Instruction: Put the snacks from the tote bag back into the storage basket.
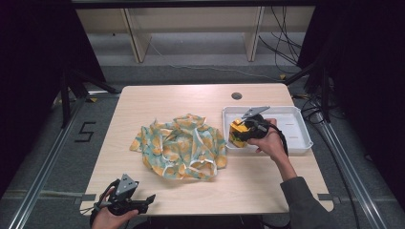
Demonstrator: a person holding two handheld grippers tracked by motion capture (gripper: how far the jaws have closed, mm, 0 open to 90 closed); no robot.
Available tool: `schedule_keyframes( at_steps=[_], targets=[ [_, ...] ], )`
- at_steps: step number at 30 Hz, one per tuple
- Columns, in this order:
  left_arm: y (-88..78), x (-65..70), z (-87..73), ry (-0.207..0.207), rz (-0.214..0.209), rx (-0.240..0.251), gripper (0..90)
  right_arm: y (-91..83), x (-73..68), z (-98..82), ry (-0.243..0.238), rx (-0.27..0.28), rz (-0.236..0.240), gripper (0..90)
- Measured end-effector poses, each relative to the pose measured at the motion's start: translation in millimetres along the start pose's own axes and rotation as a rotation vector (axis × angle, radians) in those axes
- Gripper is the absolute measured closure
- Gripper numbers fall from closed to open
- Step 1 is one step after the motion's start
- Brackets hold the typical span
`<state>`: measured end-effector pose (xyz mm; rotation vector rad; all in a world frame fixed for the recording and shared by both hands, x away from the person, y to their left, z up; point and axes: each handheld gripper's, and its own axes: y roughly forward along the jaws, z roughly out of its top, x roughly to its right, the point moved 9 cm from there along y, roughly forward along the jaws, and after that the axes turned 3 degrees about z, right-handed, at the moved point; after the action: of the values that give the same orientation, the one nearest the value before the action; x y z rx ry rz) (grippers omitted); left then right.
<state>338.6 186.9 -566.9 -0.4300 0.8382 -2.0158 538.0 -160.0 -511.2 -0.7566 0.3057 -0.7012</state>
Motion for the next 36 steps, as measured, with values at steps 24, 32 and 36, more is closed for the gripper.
schedule_keyframes(
  at_steps=[24,32,36],
  targets=[
    [0.7,0.2,1.2,-0.005,0.002,0.01,20.2,-62.8,-19.9,22.5,0.013,0.177,0.027,53.2],
    [0.8,0.5,1.3,-0.008,0.001,0.012,20.2,-58.0,-39.7,12.6,-0.035,0.154,0.071,78.5],
    [1.1,1.8,1.9,-0.006,-0.008,0.022,20.2,-50.2,-40.3,2.9,-0.051,0.114,0.051,87.1]
  ],
)
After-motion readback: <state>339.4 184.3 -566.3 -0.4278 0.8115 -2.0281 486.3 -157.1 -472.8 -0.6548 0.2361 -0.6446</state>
